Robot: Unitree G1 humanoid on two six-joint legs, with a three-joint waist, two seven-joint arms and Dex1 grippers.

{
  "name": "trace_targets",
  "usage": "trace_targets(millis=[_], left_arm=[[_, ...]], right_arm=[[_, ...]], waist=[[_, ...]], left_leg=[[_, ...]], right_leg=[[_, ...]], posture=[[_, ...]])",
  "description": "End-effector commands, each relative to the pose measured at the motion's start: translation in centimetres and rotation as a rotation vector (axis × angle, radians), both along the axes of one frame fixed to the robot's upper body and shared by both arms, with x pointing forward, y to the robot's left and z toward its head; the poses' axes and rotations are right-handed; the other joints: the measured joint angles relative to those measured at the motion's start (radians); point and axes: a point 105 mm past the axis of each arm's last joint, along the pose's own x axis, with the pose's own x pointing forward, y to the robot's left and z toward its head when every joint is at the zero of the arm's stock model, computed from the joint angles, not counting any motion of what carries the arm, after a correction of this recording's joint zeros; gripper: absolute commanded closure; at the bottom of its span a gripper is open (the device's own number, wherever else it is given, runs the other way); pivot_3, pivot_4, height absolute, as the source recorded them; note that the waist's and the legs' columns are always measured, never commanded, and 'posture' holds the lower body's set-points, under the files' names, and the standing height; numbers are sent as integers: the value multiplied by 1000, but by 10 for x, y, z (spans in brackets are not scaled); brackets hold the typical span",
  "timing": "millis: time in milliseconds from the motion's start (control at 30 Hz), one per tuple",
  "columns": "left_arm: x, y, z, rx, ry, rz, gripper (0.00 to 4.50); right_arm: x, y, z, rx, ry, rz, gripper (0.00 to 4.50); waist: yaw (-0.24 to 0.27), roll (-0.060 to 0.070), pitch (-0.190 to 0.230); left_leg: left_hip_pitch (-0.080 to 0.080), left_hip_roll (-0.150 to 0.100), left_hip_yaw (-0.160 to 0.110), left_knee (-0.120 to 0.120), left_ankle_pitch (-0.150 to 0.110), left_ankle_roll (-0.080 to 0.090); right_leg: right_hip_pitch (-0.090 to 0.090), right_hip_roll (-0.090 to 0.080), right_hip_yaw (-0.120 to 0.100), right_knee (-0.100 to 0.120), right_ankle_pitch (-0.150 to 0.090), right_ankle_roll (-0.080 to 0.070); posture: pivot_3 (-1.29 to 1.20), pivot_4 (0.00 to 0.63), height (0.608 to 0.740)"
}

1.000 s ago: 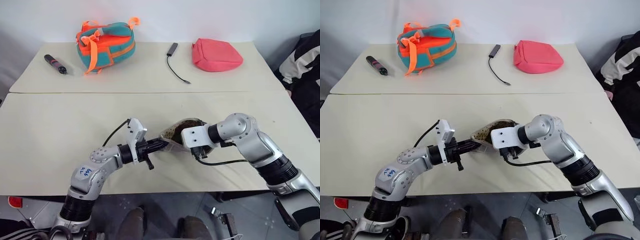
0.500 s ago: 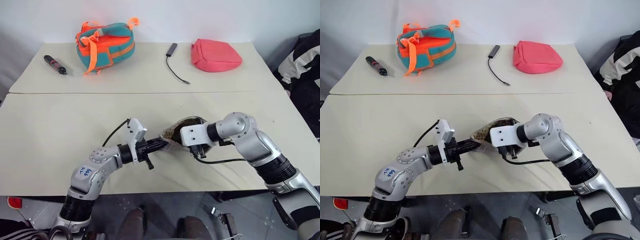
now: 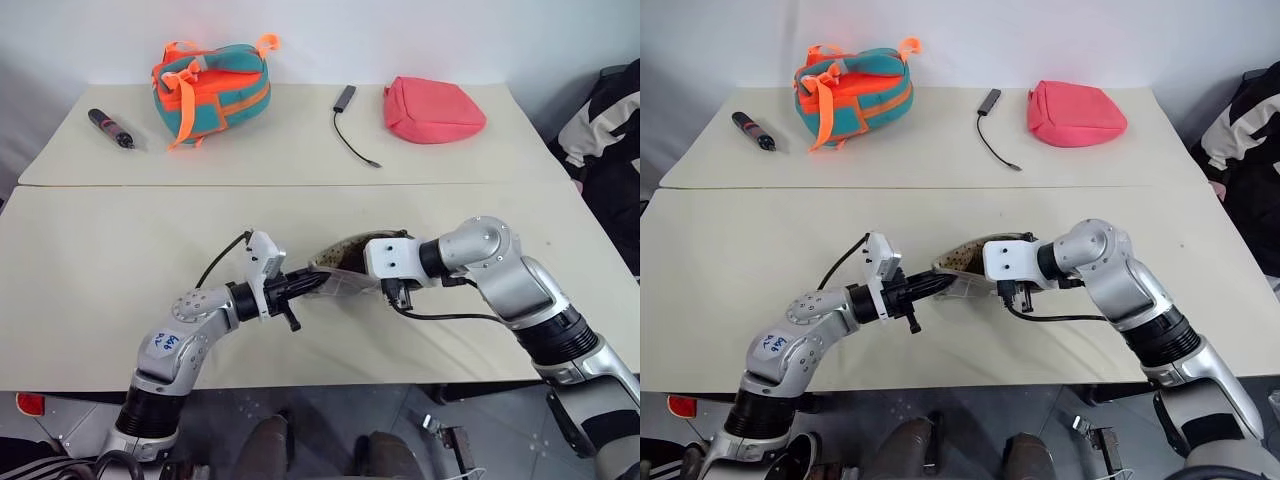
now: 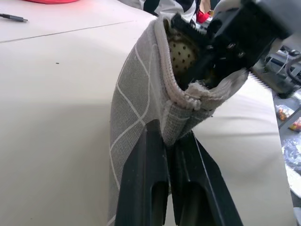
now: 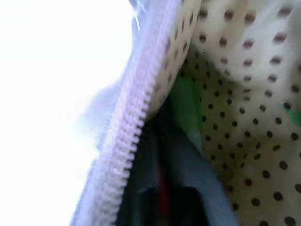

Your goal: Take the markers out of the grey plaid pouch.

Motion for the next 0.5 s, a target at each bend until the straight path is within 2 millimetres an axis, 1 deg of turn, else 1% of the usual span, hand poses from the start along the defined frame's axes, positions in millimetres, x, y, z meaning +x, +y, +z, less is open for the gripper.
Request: trace_targets(millis=[33, 100, 200, 333, 400, 433, 500], left_arm=[[-11, -1, 5, -86, 89, -73, 4500], [-18, -1, 3, -96, 132, -110, 4500], [-14, 1, 7, -115, 133, -91, 4500], [-9, 5, 4, -89, 121, -65, 4500], [-8, 5, 5, -92, 115, -58, 4500], [-9, 4, 5, -93, 116, -59, 4500], [-9, 4, 3, -92, 129, -61, 4500]], right_arm=[[2, -2, 0, -38, -36, -1, 2922], [3, -1, 0, -43, -39, -2, 2283], [3, -2, -1, -56, -39, 5, 2283], [3, -4, -6, -81, -30, 7, 2283], [4, -4, -9, -92, -39, 8, 2670], [4, -4, -9, -91, -40, 6, 2670], [7, -5, -12, -104, -57, 4, 3190]], waist=[[-1, 0, 0], [-3, 0, 0], [-2, 0, 0], [-2, 0, 0], [-2, 0, 0], [-2, 0, 0], [-2, 0, 0]], left_leg=[[0, 0, 0, 0, 0, 0], [0, 0, 0, 0, 0, 0], [0, 0, 0, 0, 0, 0], [0, 0, 0, 0, 0, 0], [0, 0, 0, 0, 0, 0], [0, 0, 0, 0, 0, 0], [0, 0, 0, 0, 0, 0]], right_leg=[[0, 0, 0, 0, 0, 0], [-1, 0, 0, 1, 0, 0], [-1, 0, 0, 1, 0, 0], [-1, 0, 0, 1, 0, 0], [-1, 0, 0, 1, 0, 0], [-1, 0, 0, 1, 0, 0], [-1, 0, 0, 1, 0, 0]], posture=[[0, 150, 740], [0, 150, 740], [0, 150, 740], [0, 150, 740], [0, 150, 740], [0, 150, 740], [0, 150, 740]])
